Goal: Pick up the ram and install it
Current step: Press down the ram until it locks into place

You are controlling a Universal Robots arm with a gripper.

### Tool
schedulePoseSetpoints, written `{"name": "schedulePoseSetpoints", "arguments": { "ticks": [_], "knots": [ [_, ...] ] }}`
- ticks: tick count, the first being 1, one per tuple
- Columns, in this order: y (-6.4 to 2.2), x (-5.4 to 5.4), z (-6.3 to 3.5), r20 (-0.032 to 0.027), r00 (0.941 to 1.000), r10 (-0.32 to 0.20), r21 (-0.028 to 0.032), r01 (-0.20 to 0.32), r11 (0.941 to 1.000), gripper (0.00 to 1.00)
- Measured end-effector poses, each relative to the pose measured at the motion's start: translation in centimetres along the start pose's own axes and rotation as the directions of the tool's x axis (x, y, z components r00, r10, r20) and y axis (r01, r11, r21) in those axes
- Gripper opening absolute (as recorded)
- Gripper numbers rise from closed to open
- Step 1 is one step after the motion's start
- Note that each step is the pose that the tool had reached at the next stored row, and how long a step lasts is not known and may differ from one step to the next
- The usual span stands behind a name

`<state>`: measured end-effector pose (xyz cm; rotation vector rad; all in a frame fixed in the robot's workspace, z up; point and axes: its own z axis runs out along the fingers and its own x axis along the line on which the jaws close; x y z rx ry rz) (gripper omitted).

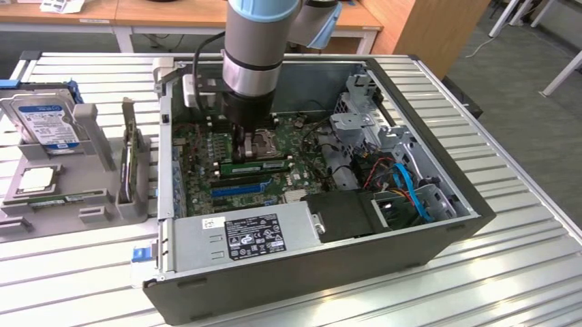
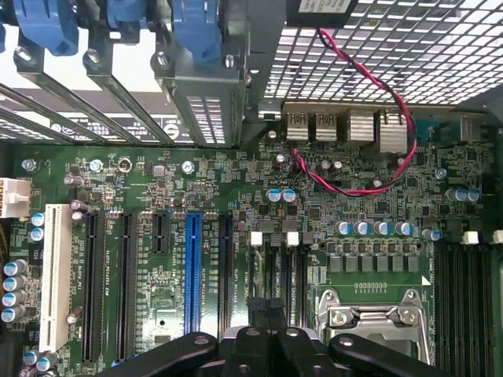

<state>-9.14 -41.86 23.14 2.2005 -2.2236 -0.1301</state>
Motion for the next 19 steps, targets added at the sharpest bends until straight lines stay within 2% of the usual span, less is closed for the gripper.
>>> {"name": "schedulePoseSetpoints", "arguments": {
  "ticks": [19],
  "knots": [
    [-0.02, 0.01, 0.29, 0.0000, 1.0000, 0.000, 0.0000, 0.000, 1.0000, 0.10]
  ]
}}
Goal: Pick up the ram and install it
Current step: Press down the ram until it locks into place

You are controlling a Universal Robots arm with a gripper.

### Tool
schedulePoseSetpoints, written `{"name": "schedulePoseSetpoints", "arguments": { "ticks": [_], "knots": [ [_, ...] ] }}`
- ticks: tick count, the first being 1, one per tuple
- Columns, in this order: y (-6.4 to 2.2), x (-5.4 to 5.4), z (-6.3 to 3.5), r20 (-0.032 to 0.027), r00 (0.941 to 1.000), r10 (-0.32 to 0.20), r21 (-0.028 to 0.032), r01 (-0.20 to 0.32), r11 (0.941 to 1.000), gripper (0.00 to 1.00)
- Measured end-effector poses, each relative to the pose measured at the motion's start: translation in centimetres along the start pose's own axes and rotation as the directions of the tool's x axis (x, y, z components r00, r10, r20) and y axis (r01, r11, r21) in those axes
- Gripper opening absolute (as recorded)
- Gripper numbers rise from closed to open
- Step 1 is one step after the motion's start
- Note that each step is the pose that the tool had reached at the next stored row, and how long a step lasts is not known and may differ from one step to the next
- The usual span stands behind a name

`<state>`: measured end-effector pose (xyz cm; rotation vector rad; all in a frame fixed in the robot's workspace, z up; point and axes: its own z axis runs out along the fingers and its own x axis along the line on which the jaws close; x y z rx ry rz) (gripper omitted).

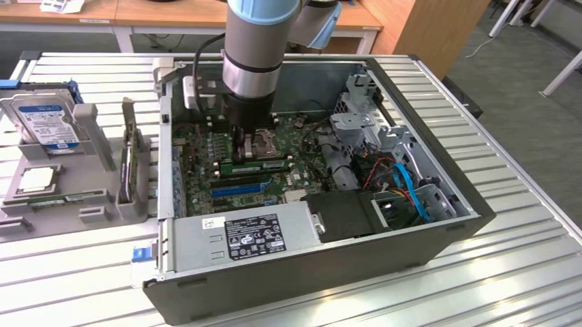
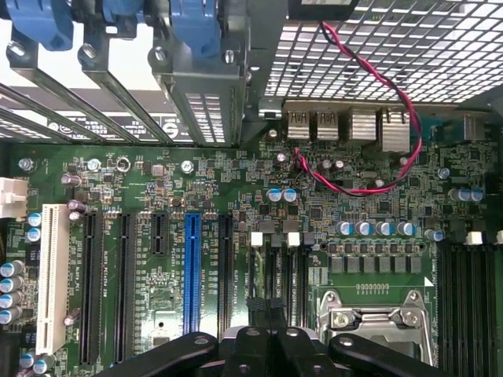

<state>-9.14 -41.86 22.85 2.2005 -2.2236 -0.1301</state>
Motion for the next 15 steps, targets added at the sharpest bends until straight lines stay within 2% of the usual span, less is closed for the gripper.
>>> {"name": "schedulePoseSetpoints", "arguments": {
  "ticks": [15],
  "knots": [
    [-0.02, 0.01, 0.24, 0.0000, 1.0000, 0.000, 0.0000, 0.000, 1.0000, 0.10]
  ]
}}
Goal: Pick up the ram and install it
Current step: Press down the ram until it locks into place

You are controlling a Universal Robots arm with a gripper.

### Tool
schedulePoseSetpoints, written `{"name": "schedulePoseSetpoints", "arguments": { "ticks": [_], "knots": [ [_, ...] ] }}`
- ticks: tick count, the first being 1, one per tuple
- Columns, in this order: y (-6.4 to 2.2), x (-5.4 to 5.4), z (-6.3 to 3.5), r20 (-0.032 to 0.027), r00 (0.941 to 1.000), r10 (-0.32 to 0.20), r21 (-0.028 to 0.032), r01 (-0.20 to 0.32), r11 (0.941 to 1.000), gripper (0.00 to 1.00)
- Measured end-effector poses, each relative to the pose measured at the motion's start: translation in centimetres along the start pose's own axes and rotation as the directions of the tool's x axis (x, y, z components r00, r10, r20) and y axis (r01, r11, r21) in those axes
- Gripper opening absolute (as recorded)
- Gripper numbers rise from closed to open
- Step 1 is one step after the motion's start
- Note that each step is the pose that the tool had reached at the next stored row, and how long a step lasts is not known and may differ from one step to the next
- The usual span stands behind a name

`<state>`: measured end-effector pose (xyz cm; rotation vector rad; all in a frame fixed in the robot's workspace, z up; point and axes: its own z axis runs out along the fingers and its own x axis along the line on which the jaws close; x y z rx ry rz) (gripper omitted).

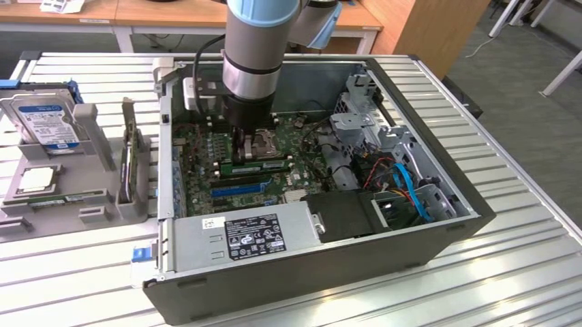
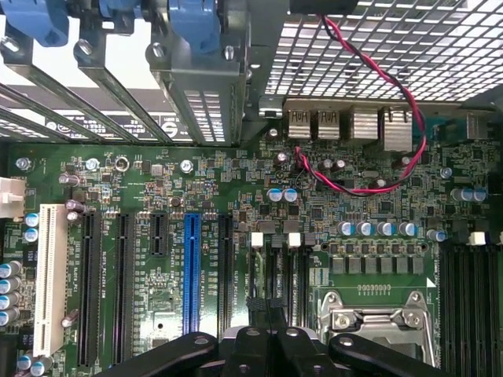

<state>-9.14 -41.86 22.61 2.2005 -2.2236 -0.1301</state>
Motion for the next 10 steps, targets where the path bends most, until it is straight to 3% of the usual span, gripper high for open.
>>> {"name": "schedulePoseSetpoints", "arguments": {
  "ticks": [10],
  "knots": [
    [0.00, 0.00, 0.05, 0.0001, 1.0000, 0.000, 0.0001, 0.000, 1.0000, 0.10]
  ]
}}
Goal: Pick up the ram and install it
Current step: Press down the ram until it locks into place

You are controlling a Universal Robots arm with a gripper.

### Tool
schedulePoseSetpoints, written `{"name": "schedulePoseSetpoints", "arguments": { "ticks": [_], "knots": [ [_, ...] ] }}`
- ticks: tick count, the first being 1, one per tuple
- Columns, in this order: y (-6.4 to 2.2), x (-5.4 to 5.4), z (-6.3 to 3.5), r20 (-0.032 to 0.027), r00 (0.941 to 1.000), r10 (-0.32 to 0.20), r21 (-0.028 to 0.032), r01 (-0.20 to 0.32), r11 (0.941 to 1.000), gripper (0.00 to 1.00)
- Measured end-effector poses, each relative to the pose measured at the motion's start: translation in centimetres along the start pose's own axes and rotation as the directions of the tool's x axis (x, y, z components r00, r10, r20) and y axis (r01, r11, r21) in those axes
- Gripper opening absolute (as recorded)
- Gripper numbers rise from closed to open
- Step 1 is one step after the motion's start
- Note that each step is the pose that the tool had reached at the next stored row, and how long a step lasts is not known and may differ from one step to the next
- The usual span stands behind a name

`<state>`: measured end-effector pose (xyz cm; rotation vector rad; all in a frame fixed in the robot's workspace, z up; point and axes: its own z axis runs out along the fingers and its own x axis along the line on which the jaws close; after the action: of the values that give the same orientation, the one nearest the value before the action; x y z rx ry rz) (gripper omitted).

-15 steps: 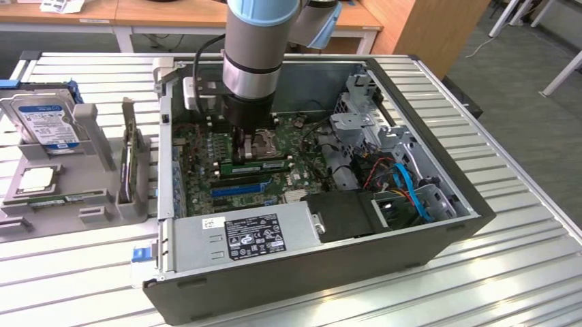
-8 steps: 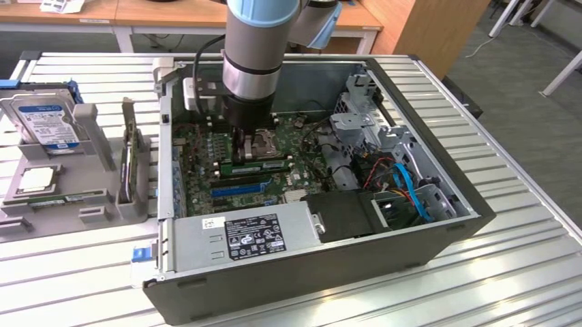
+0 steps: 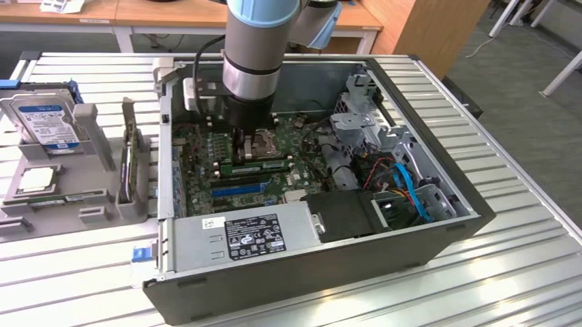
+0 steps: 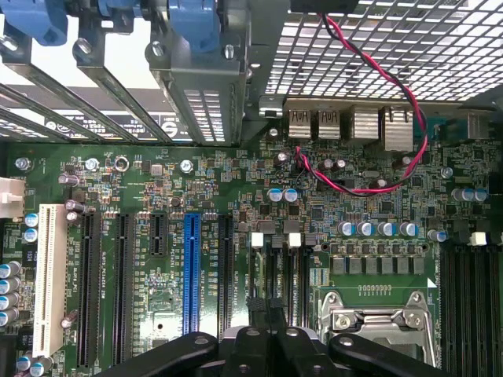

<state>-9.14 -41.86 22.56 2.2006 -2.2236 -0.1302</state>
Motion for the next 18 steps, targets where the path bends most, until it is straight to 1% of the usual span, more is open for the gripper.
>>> {"name": "schedulePoseSetpoints", "arguments": {
  "ticks": [18],
  "knots": [
    [-0.01, 0.02, 0.12, -0.0001, 1.0000, 0.000, 0.0000, 0.000, 1.0000, 0.10]
  ]
}}
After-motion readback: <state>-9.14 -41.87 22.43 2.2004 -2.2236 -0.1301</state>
